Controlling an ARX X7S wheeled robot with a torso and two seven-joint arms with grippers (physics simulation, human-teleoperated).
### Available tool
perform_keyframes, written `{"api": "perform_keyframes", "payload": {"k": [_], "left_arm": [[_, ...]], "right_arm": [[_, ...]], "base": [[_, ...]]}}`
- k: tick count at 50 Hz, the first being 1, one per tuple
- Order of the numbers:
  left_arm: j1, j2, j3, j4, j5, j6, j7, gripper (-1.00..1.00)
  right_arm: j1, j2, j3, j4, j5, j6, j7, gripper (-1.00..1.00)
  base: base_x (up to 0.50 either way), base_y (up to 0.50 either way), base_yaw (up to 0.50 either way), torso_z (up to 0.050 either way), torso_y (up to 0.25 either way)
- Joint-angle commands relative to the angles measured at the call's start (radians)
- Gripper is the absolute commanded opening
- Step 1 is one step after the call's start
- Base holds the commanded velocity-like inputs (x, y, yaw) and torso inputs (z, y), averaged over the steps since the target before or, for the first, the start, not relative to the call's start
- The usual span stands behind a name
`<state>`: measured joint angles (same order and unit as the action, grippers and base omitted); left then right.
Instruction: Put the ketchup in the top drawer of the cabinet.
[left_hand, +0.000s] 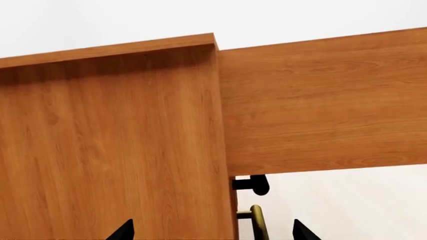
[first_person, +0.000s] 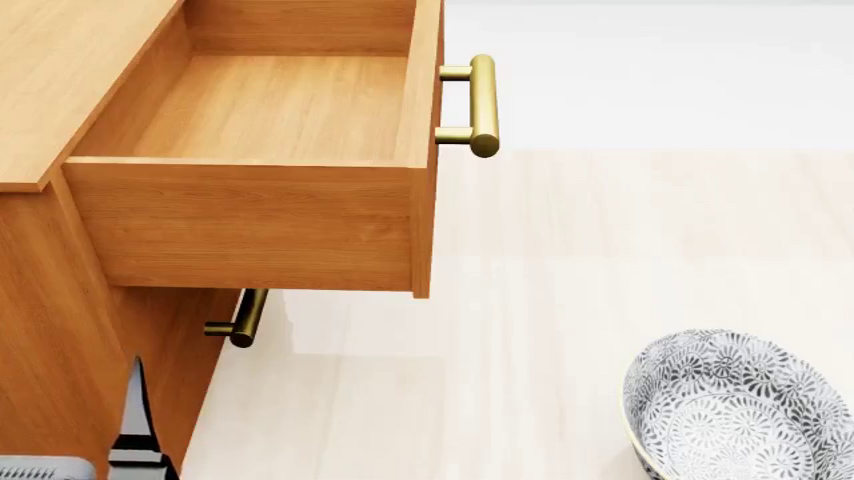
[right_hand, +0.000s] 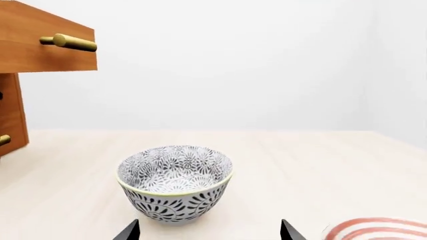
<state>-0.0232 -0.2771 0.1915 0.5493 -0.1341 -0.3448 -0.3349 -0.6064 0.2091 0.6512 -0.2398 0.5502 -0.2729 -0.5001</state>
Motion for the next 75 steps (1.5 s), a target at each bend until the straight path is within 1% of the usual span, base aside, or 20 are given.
{"api": "perform_keyframes", "payload": {"k": [1, 23, 42, 48, 75], "left_arm": [[-0.002, -0.003, 0.0, -0.008, -0.006, 0.004, -0.004, 1.0], [-0.002, -0.008, 0.006, -0.027, -0.012, 0.02, -0.012, 1.0], [-0.002, -0.014, 0.007, -0.035, -0.02, 0.028, -0.018, 1.0], [-0.004, -0.015, 0.008, -0.042, -0.021, 0.031, -0.02, 1.0], [-0.01, -0.022, 0.01, -0.049, -0.028, 0.027, -0.033, 1.0]], "right_arm": [[0.008, -0.004, -0.008, 0.02, -0.014, 0.005, 0.009, 1.0], [0.03, 0.002, -0.031, 0.058, -0.051, 0.026, 0.03, 1.0], [0.049, 0.002, -0.061, 0.125, -0.064, -0.022, -0.024, 1.0], [0.056, -0.002, -0.068, 0.14, -0.076, -0.024, -0.02, 1.0], [0.086, 0.0, -0.097, 0.172, -0.087, 0.023, 0.016, 1.0]], "base": [[0.0, 0.0, 0.0, 0.0, 0.0], [0.0, 0.0, 0.0, 0.0, 0.0], [0.0, 0.0, 0.0, 0.0, 0.0], [0.0, 0.0, 0.0, 0.0, 0.0], [0.0, 0.0, 0.0, 0.0, 0.0]]}}
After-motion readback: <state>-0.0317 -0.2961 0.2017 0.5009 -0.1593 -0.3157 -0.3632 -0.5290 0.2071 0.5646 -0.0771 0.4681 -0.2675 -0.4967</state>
